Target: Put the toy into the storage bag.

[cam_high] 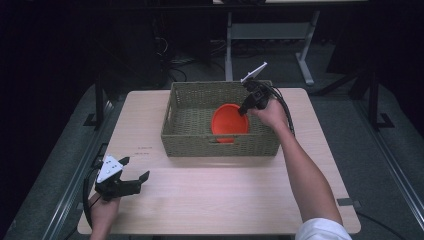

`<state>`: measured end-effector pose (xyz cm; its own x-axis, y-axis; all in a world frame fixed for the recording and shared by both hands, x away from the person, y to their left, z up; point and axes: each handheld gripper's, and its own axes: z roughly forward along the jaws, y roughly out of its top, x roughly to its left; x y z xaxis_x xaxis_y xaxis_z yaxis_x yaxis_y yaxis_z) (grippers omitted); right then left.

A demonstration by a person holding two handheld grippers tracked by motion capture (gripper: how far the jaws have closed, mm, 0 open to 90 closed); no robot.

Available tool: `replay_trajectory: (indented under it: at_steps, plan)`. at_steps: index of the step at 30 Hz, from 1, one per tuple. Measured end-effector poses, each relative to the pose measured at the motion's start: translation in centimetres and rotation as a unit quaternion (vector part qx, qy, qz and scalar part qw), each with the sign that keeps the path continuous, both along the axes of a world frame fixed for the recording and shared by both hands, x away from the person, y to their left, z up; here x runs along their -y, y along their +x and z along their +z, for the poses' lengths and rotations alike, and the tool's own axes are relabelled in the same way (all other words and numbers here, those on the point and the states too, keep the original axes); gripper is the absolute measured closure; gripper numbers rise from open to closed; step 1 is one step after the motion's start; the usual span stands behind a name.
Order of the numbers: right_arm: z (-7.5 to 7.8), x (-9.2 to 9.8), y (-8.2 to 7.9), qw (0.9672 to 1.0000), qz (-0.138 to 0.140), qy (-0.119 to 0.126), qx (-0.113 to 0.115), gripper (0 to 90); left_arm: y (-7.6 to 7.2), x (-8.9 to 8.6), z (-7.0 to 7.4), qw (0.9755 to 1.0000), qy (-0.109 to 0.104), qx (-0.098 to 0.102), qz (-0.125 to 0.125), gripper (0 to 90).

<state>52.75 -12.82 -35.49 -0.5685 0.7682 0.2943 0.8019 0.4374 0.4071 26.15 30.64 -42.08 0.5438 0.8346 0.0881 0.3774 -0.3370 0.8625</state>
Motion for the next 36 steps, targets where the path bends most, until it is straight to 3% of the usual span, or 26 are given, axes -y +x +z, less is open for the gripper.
replay_trajectory:
  at_steps: [34,36]
  plan:
    - [-0.1,1.4,-0.6,0.9998,-0.016,-0.005,-0.007,64.7,-0.1,0.2,0.0,1.0,0.0,0.003,-0.001,13.0]
    - [0.0,1.6,-0.7,0.9998,-0.017,0.002,-0.008,63.9,-0.1,0.2,0.0,1.0,0.001,0.002,-0.001,13.0]
